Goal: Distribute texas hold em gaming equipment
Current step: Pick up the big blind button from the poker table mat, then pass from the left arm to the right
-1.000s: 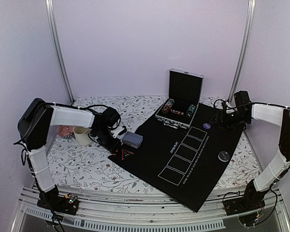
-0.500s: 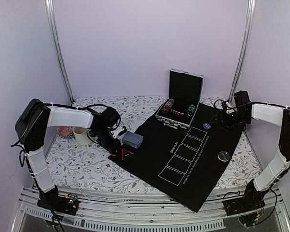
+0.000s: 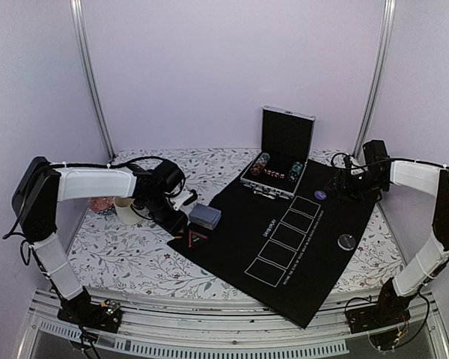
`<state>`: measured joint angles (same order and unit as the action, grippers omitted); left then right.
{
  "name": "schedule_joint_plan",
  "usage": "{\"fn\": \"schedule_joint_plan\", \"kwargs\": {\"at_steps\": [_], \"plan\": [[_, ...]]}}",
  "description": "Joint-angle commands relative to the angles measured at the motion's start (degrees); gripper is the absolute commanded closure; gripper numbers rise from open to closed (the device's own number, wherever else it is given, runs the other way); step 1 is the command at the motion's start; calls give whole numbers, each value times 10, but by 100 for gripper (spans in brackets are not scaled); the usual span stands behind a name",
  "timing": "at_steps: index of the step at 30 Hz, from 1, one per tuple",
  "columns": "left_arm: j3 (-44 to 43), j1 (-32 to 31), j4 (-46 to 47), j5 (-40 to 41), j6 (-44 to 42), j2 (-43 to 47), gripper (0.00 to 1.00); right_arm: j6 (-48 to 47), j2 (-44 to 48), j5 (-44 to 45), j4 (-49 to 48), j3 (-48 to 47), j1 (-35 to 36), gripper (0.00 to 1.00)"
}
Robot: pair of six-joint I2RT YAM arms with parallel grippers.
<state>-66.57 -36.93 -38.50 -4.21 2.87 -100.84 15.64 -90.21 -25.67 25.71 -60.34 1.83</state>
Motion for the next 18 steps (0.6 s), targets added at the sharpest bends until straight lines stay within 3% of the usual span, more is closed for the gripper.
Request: {"fn": "schedule_joint_plan", "kwargs": {"at_steps": [1, 6, 10, 18], "plan": [[-18, -28, -11, -8, 1, 30, 54, 2, 32, -10, 3, 0, 3, 33], [-48, -57, -20, 3, -4, 34, 54, 6, 56, -43, -2, 2, 27, 33], [-69, -84, -19, 9, -4, 41, 54, 20, 65, -118, -34, 4, 105, 33], [-116, -138, -17, 43, -26, 50, 54, 172, -10, -216, -256, -7, 295, 33]]}}
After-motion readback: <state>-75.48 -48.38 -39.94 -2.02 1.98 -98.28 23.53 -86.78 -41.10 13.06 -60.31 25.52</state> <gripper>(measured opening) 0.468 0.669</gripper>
